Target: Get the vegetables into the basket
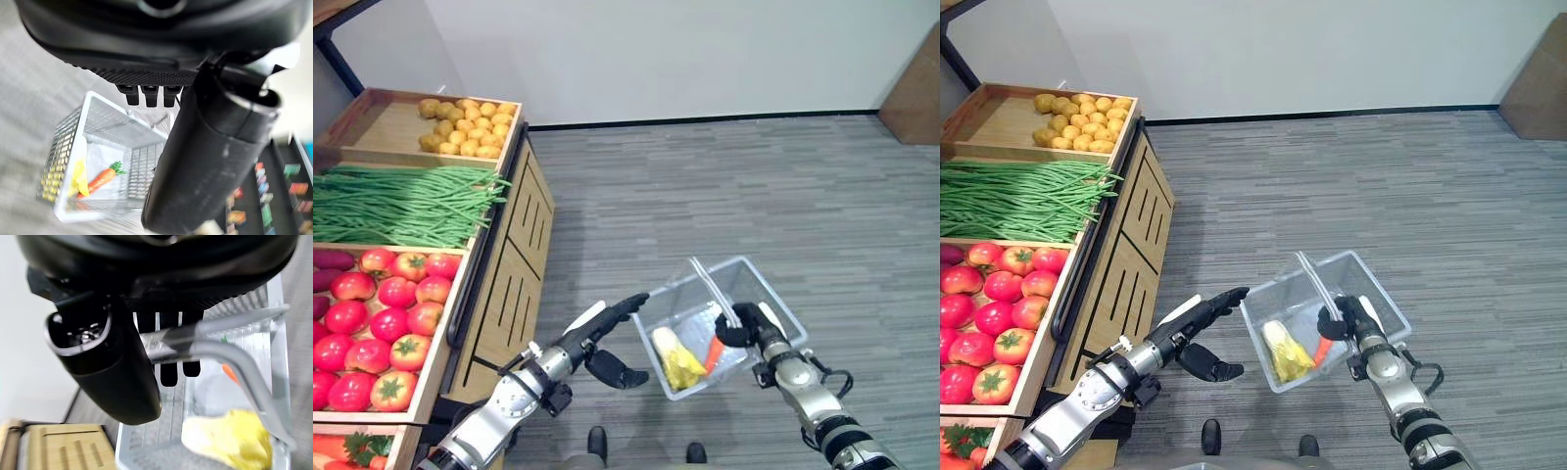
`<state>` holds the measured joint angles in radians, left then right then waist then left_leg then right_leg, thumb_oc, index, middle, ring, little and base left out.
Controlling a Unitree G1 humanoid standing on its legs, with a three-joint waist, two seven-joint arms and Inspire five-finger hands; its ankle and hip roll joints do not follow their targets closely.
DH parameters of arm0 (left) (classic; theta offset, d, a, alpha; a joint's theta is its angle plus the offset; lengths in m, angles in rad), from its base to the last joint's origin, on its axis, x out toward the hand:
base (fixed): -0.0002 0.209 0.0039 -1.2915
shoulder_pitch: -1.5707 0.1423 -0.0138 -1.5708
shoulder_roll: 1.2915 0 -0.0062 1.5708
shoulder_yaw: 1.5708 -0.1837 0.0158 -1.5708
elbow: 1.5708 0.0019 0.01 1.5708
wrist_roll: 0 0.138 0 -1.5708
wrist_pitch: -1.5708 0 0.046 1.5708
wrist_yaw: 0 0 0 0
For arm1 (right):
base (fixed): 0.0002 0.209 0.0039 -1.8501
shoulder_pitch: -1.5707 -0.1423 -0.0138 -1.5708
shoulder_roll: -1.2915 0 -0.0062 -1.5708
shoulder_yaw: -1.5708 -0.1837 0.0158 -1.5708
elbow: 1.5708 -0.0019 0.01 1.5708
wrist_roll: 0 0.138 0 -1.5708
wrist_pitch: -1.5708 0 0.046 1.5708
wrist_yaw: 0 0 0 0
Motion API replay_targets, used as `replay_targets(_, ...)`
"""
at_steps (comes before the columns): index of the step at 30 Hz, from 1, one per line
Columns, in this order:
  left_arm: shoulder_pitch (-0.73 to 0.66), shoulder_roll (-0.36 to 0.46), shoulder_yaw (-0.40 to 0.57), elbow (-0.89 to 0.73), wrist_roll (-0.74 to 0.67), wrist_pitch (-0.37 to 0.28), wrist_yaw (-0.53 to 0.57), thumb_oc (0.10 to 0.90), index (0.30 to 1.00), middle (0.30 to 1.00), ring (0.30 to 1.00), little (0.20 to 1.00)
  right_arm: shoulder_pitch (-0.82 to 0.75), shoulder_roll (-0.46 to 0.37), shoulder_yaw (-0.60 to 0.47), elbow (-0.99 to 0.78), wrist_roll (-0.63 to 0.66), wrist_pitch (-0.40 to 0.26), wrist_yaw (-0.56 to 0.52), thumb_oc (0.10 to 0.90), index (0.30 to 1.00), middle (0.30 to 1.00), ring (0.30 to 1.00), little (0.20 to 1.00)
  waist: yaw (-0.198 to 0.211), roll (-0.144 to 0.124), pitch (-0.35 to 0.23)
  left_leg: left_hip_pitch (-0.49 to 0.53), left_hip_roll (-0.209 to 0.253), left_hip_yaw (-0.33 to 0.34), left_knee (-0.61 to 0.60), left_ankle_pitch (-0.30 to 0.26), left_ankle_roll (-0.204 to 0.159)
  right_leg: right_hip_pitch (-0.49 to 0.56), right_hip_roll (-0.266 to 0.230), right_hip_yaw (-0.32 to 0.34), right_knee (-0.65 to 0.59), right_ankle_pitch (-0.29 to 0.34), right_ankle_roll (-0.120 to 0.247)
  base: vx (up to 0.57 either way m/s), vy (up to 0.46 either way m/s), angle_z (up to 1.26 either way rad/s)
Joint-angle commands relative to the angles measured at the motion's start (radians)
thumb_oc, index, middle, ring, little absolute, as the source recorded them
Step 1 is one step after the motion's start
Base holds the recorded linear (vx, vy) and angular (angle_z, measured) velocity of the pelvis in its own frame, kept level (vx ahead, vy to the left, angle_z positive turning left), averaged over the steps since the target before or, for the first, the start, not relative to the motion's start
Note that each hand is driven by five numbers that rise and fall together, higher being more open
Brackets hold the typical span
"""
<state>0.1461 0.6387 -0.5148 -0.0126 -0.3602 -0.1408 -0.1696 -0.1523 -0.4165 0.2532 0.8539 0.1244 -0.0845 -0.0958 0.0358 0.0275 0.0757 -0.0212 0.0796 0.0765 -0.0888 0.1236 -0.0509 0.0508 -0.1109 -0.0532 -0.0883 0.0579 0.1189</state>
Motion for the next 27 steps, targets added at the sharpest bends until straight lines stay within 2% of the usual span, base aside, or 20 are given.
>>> replay_targets(1,-0.035,-0.011,0.031,0.066,-0.138,-0.031,-0.043,0.9,1.0,1.0,1.0,1.0,-0.128,-0.023,-0.045,0.014,0.004,-0.101,-0.045,0.4,0.3,0.3,0.3,0.3,0.004,-0.044,-0.081,0.012,-0.018,-0.033,0.002,-0.1,-0.005,-0.048,-0.039,0.013,0.001,-0.014,0.038,-0.02,-0.01,0.12)
replay_targets(2,-0.017,-0.029,0.047,0.114,-0.152,-0.027,-0.045,0.9,1.0,1.0,1.0,1.0,-0.131,-0.021,-0.046,0.059,0.008,-0.102,-0.041,0.4,0.3,0.3,0.3,0.3,0.007,-0.044,-0.08,0.011,-0.019,-0.038,0.002,-0.099,-0.005,-0.047,-0.038,0.009,0.001,-0.013,0.037,-0.04,-0.025,0.09)
replay_targets(3,0.016,-0.064,0.073,0.247,-0.09,-0.038,-0.044,0.9,1.0,1.0,1.0,1.0,-0.122,-0.019,-0.068,0.196,0.002,-0.093,-0.042,0.4,0.3,0.3,0.3,0.3,0.019,-0.048,-0.079,0.007,-0.019,-0.049,0.002,-0.096,-0.005,-0.045,-0.039,0.001,0.001,-0.015,0.037,-0.03,-0.021,0.08)
replay_targets(5,0.019,-0.075,0.075,0.282,-0.064,-0.044,-0.044,0.9,1.0,1.0,1.0,1.0,-0.119,-0.02,-0.076,0.226,0.005,-0.097,-0.039,0.4,0.3,0.3,0.3,0.3,0.021,-0.047,-0.079,0.006,-0.02,-0.054,0.002,-0.095,-0.005,-0.043,-0.039,-0.002,0.001,-0.016,0.037,-0.02,-0.017,0.16)
replay_targets(6,0.032,-0.14,0.121,0.451,-0.041,-0.033,-0.028,0.9,1.0,1.0,1.0,1.0,-0.104,-0.019,-0.105,0.312,0.013,-0.094,-0.033,0.4,0.3,0.3,0.3,0.3,0.029,-0.05,-0.08,0.002,-0.02,-0.061,0.002,-0.09,-0.006,-0.042,-0.041,-0.013,0.001,-0.014,0.036,-0.02,-0.021,0.24)
replay_targets(7,0.026,-0.17,0.141,0.543,0.001,-0.041,-0.008,0.9,1.0,1.0,1.0,1.0,-0.098,-0.021,-0.116,0.351,0.012,-0.091,-0.031,0.4,0.3,0.3,0.3,0.3,0.03,-0.05,-0.079,-0.001,-0.02,-0.066,0.002,-0.087,-0.007,-0.041,-0.042,-0.018,0.001,-0.014,0.036,-0.02,-0.021,0.22)
replay_targets(8,0.023,-0.173,0.141,0.549,0.003,-0.045,-0.008,0.9,1.0,1.0,1.0,1.0,-0.099,-0.022,-0.116,0.352,0.013,-0.092,-0.031,0.4,0.3,0.3,0.3,0.3,0.029,-0.049,-0.079,-0.001,-0.02,-0.068,0.002,-0.088,-0.007,-0.041,-0.042,-0.019,0.001,-0.015,0.036,-0.03,-0.012,0.14)
replay_targets(9,0.007,-0.231,0.182,0.726,0.077,-0.045,0.02,0.9,1.0,1.0,1.0,1.0,-0.084,-0.029,-0.135,0.412,0.0,-0.085,-0.027,0.4,0.3,0.3,0.3,0.3,0.032,-0.05,-0.08,-0.008,-0.021,-0.075,0.002,-0.084,-0.009,-0.042,-0.042,-0.028,0.001,-0.015,0.035,-0.02,-0.007,0.07)
replay_targets(12,-0.021,-0.264,0.215,0.834,0.143,-0.06,0.061,0.9,1.0,1.0,1.0,1.0,-0.076,-0.044,-0.15,0.456,-0.011,-0.081,-0.026,0.4,0.3,0.3,0.3,0.3,0.034,-0.051,-0.079,-0.017,-0.021,-0.083,0.002,-0.08,-0.011,-0.045,-0.042,-0.036,0.001,-0.014,0.035,-0.03,-0.019,0.15)
replay_targets(16,-0.071,-0.347,0.32,1.184,0.252,-0.044,0.14,0.9,1.0,1.0,1.0,1.0,-0.032,-0.065,-0.196,0.557,-0.029,-0.061,-0.023,0.4,0.3,0.3,0.3,0.3,0.023,-0.052,-0.078,-0.027,-0.015,-0.08,0.002,-0.077,-0.015,-0.054,-0.039,-0.038,0.001,-0.01,0.032,-0.02,-0.012,0.07)
replay_targets(18,-0.077,-0.359,0.362,1.269,0.302,-0.032,0.171,0.9,1.0,1.0,1.0,1.0,-0.002,-0.07,-0.212,0.578,-0.041,-0.056,-0.02,0.4,0.3,0.3,0.3,0.3,0.014,-0.053,-0.079,-0.025,-0.011,-0.076,0.002,-0.079,-0.018,-0.058,-0.038,-0.034,0.001,-0.01,0.031,0.01,-0.016,-0.05)
replay_targets(20,-0.076,-0.373,0.398,1.304,0.29,-0.021,0.18,0.9,1.0,1.0,1.0,1.0,0.029,-0.061,-0.231,0.597,-0.036,-0.051,-0.017,0.404,0.305,0.305,0.305,0.305,0.008,-0.054,-0.079,-0.023,-0.009,-0.075,0.002,-0.079,-0.019,-0.056,-0.037,-0.033,0.001,-0.011,0.03,0.02,-0.024,-0.08)
replay_targets(21,-0.076,-0.38,0.411,1.32,0.29,-0.019,0.181,0.9,1.0,1.0,1.0,1.0,0.042,-0.058,-0.24,0.605,-0.032,-0.047,-0.016,0.635,0.629,0.629,0.629,0.629,0.004,-0.056,-0.08,-0.021,-0.008,-0.074,0.002,-0.08,-0.019,-0.055,-0.036,-0.032,0.001,-0.012,0.029,0.02,-0.042,-0.06)
replay_targets(22,-0.071,-0.386,0.418,1.33,0.289,-0.015,0.182,0.9,1.0,1.0,1.0,1.0,0.059,-0.054,-0.258,0.621,-0.017,-0.041,-0.012,0.9,1.0,1.0,1.0,1.0,0.0,-0.057,-0.079,-0.019,-0.006,-0.072,0.002,-0.081,-0.021,-0.053,-0.034,-0.032,0.001,-0.013,0.028,0.02,-0.037,-0.01)
replay_targets(27,-0.067,-0.39,0.426,1.343,0.284,-0.011,0.178,0.9,1.0,1.0,1.0,1.0,0.079,-0.052,-0.272,0.636,-0.007,-0.036,-0.006,0.9,1.0,1.0,1.0,1.0,-0.005,-0.057,-0.08,-0.015,-0.002,-0.071,0.002,-0.083,-0.022,-0.053,-0.033,-0.03,0.001,-0.014,0.026,0.0,-0.006,0.0)
